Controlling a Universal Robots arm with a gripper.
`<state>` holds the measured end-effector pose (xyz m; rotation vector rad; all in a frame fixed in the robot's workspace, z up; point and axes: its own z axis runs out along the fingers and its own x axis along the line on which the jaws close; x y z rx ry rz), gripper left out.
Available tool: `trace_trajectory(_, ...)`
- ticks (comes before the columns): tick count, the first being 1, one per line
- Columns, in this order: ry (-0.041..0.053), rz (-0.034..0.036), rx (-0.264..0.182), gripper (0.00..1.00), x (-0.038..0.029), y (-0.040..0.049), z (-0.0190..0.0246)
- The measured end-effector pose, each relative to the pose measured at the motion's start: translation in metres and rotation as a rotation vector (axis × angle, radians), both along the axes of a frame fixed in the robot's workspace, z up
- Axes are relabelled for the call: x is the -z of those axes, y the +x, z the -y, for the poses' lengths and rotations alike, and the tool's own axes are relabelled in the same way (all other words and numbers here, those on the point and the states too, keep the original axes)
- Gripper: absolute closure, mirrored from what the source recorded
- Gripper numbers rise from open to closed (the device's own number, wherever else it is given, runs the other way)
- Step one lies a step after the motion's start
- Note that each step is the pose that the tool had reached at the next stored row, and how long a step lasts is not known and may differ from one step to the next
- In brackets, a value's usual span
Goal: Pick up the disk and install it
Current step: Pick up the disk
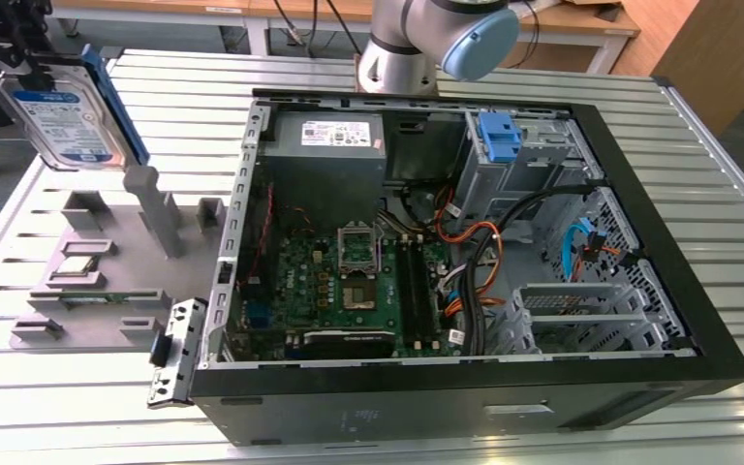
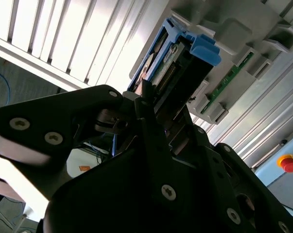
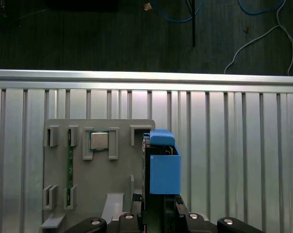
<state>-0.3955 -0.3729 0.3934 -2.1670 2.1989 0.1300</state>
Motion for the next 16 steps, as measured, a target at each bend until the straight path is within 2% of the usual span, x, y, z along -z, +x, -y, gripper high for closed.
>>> trace_trajectory(16,0.0002,0.0000,0.000,0.65,-0.0046,0.0000,-0.0001)
